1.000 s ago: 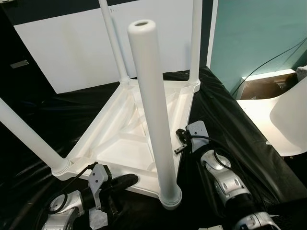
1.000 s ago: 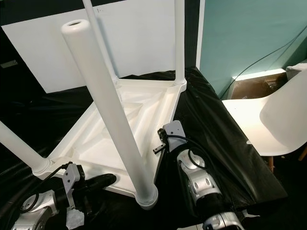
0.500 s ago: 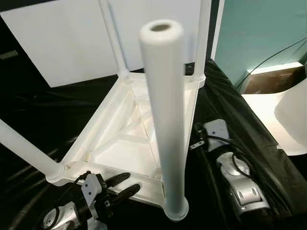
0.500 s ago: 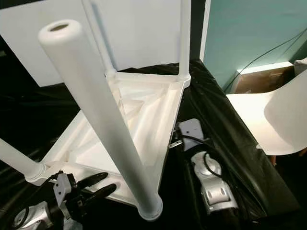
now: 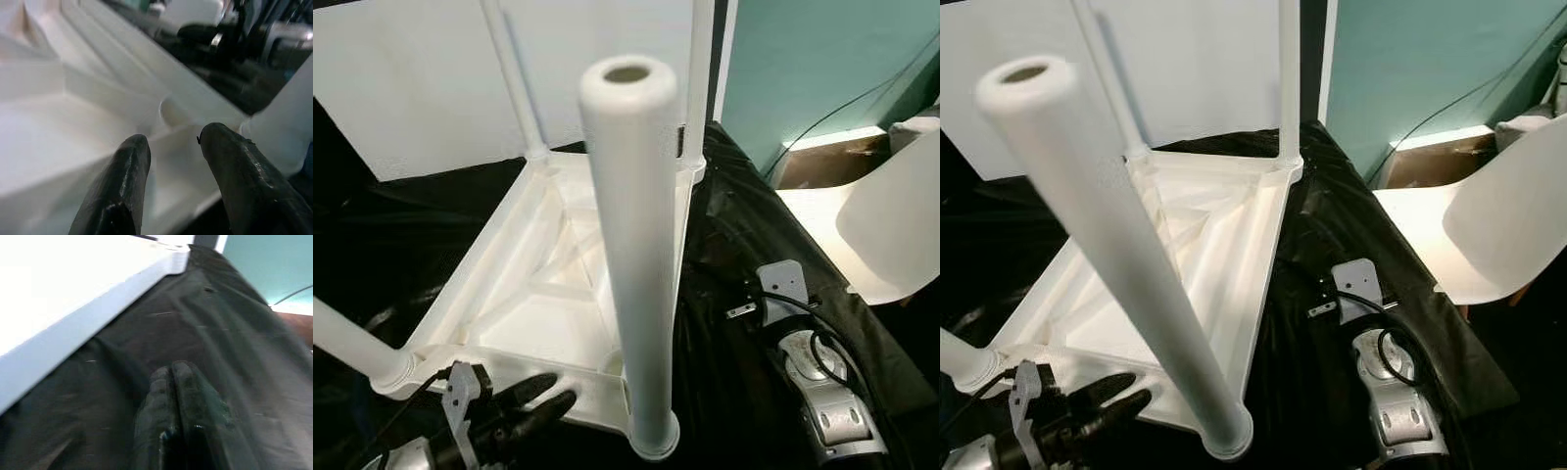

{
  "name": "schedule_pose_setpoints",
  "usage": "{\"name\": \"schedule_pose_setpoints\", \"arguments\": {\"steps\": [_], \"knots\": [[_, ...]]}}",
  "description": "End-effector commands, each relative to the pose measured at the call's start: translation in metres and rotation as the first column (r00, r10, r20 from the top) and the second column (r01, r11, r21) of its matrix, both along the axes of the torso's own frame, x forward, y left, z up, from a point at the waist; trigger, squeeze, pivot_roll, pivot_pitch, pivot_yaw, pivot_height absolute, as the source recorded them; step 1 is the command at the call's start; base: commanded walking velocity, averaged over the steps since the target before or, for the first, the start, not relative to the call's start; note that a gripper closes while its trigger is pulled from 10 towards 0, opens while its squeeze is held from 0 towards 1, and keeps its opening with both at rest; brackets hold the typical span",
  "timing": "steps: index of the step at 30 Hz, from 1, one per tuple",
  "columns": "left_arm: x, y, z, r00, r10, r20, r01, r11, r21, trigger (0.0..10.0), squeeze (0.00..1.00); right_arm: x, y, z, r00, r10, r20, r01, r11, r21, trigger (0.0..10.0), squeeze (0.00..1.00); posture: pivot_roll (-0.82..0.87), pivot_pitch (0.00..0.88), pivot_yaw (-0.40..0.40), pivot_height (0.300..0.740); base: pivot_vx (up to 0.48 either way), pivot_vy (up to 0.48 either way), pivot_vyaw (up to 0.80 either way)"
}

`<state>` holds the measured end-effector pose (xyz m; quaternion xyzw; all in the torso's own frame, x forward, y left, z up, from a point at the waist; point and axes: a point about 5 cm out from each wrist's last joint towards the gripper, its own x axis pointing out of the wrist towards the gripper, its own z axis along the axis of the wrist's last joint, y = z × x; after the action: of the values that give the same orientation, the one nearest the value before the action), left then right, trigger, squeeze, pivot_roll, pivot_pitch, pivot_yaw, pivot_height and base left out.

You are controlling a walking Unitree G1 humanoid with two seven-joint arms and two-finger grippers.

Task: Building children table

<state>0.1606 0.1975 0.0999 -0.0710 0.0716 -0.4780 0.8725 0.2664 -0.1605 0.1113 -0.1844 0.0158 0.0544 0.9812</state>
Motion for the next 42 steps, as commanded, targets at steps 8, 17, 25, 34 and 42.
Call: {"name": "schedule_pose_setpoints", "arguments": {"steps": [8,17,25,34,42], "knots": [[-0.009,0.002,0.007,0.997,-0.081,-0.013,0.081,0.996,-0.026,10.0,0.0,0.001,0.0,-0.003,1.0,0.0,-0.029,0.0,1.0,-0.002,10.0,0.0,-0.08,0.0,0.054,0.74,0.0,0.0,0.0],[-0.026,0.017,0.005,0.971,-0.185,-0.151,0.195,0.979,0.057,10.0,0.0,0.004,0.004,0.001,1.0,0.019,-0.014,-0.019,1.0,0.025,10.0,0.0,-0.07,0.0,0.057,0.74,0.0,0.0,0.0],[-0.017,0.022,0.003,0.995,-0.019,-0.097,0.022,0.999,0.031,10.0,0.0,0.007,0.009,0.011,0.999,0.022,0.04,-0.024,0.999,0.049,10.0,0.0,-0.07,0.0,0.066,0.74,0.0,0.0,0.0],[-0.021,0.018,0.002,0.993,0.006,-0.117,-0.003,1.0,0.022,10.0,0.0,0.011,0.014,0.011,0.999,0.038,0.038,-0.041,0.996,0.078,10.0,0.04,-0.05,0.0,0.065,0.74,0.0,0.0,0.44],[-0.031,0.022,0.005,0.984,-0.051,-0.17,0.059,0.997,0.04,10.0,0.0,0.011,0.014,0.007,0.999,0.033,0.02,-0.035,0.996,0.081,10.0,0.02,-0.03,0.0,0.066,0.74,0.0,0.0,0.0]]}}
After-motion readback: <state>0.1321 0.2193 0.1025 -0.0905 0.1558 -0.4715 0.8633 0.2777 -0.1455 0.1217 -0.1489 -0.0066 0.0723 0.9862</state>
